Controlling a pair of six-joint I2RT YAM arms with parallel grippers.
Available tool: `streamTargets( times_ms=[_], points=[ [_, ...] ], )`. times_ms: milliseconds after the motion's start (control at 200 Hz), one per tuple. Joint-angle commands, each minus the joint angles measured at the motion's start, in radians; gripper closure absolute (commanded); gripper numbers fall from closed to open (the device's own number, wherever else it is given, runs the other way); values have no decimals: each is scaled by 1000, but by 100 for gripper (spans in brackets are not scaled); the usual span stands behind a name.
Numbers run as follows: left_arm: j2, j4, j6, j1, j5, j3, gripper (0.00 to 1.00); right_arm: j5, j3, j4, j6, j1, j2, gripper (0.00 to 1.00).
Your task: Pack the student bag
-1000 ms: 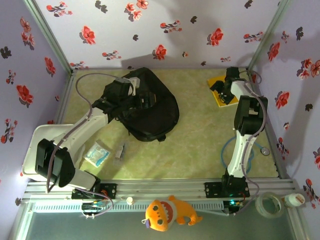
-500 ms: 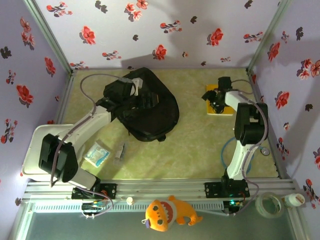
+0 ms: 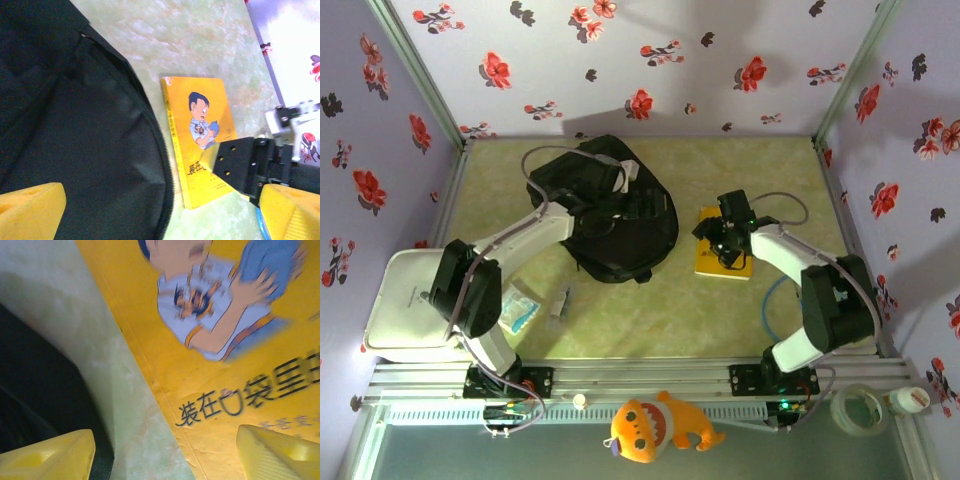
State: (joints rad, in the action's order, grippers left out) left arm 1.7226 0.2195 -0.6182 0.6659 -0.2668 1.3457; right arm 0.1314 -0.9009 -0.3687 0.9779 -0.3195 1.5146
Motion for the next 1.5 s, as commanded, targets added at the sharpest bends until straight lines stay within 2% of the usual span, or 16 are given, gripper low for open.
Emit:
streamTargets(
  times_ms=[0, 175, 305, 520, 600, 770, 1000, 1495],
  points=[
    [50, -29, -61, 41, -17, 62, 3, -120, -63, -86, -106, 44, -39, 25],
    [130, -27, -128, 123, -5, 128, 11, -33, -92, -124, -205, 181, -6, 31],
    [202, 7, -165, 188, 33, 195, 19, -16, -114, -153, -295, 223, 26, 37],
    [335, 117, -171, 261, 57, 342, 23, -157, -147, -248, -394, 229, 89, 48],
    [374, 133, -179, 271, 57, 374, 25, -195, -144, -261, -409, 229, 100, 51],
    [465, 196, -204, 280, 71, 457, 31, -160, -130, -242, -425, 231, 132, 58],
    [574, 323, -162, 293, 130, 565, 36, -149, -128, -233, -421, 231, 177, 67],
    [692, 421, -160, 293, 123, 682, 40, -117, -90, -203, -394, 231, 209, 72]
  ],
)
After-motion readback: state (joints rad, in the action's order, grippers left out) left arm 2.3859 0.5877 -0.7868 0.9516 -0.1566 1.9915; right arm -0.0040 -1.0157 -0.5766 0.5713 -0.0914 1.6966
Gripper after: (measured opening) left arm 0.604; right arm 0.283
